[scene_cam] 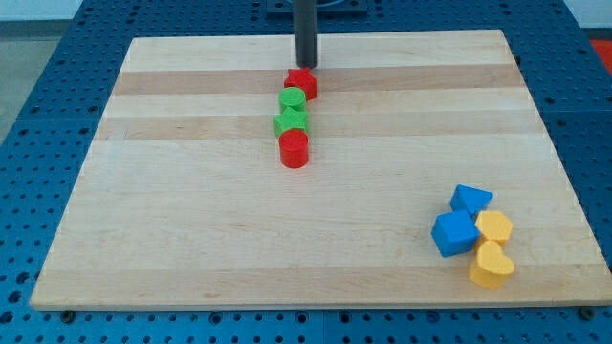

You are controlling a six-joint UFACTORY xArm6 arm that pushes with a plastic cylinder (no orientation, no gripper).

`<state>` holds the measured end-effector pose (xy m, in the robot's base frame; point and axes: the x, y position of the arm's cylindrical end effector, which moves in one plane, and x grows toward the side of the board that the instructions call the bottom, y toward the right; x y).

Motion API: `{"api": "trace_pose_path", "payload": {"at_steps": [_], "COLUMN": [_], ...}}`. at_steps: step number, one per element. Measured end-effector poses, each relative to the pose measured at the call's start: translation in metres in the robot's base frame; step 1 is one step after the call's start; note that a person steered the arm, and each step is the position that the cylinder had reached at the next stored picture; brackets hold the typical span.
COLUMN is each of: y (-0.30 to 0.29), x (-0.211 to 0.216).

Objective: Move your arm to the right of the green star

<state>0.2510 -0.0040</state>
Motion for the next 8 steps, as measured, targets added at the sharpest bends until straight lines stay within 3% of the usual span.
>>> {"api": "trace_pose_path", "payload": {"at_steps": [2,4,6,8], "y": [0.107,0.110,0.107,0.064], "x": [0.008,0.014,0.086,0.170]}}
